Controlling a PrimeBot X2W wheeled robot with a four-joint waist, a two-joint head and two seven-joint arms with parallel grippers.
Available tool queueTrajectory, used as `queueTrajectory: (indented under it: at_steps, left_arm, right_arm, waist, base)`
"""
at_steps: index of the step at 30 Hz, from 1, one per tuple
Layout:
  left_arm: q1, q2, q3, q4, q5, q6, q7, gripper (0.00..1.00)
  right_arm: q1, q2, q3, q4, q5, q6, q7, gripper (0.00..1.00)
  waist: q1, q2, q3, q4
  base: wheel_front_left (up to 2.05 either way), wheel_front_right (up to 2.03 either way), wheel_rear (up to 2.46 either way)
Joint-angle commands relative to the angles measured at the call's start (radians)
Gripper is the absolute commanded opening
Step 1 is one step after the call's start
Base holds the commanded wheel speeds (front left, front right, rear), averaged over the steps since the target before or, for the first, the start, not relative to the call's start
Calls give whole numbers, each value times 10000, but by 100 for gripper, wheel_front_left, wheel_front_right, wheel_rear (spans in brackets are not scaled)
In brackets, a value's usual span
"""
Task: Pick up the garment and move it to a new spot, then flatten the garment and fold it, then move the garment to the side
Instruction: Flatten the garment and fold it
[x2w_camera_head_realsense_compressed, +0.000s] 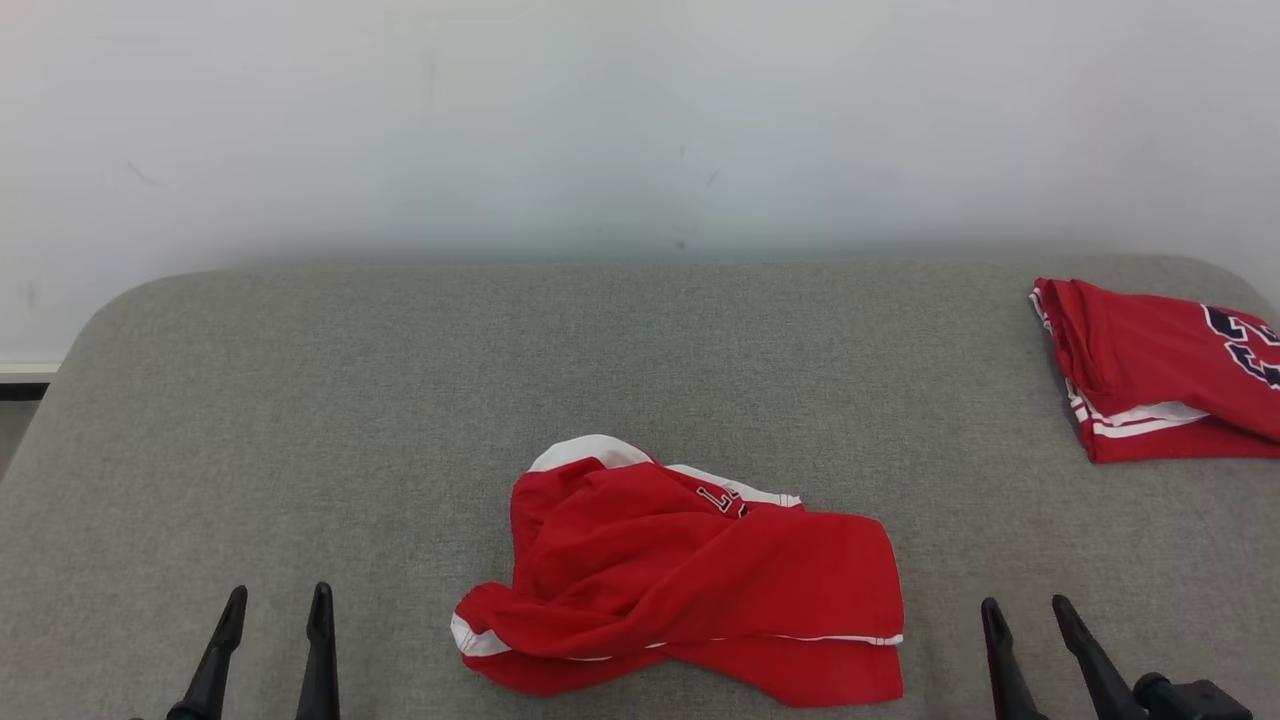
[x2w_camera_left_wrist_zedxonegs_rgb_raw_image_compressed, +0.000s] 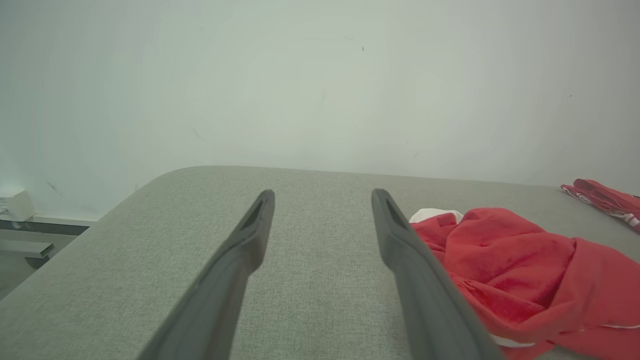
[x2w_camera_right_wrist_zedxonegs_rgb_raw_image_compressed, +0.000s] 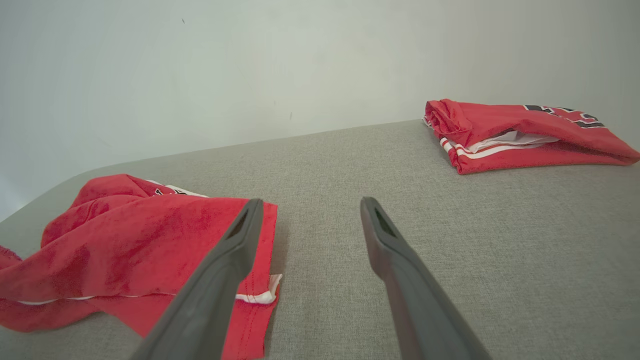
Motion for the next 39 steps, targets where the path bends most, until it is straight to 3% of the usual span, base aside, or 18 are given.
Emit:
queueTrajectory:
  at_steps: [1,13,22,23,24,30,39]
  left_arm:
    - [-30,-65,26,29,159,-32,-28,100]
    - [-325,-255,-407,215,251,-102,-29,100]
    - [-458,-228,-575,263,160,-103,-29,100]
    - [-480,-225,-569,273,156,-103,-29,100]
    - [-493,-227,-567,277,153,-103,-29,100]
    - [-252,-342,-495,282,239,-103,-29,100]
    - [-182,-417,-397,378,173,-103,-29,100]
  right_arm:
    - [-151,-141,147,153,64,-29,-44,100]
    - [-1574,-763,1960,2865,578,-29,63,100]
    - [-2615,-749,3010,4798,1092,-29,25,100]
    - [-2733,-780,3157,4983,1204,-29,22,63]
    - [-2841,-814,3273,5128,1317,-29,13,0]
    - [-3027,-1078,3654,4884,1732,-29,-41,0]
    - [-1613,-1688,3256,1857,1567,-29,-42,0]
  waist:
    - [0,0,20,64]
    - [0,0,180,932]
    - [0,0,335,1309]
    - [0,0,342,1329]
    - [0,0,340,1346]
    - [0,0,181,1166]
    - [0,0,128,333]
  base:
    - [0,0,0]
    - [0,0,0]
    - [0,0,0]
    - [0,0,0]
    - [0,0,0]
    - [0,0,0]
    - [0,0,0]
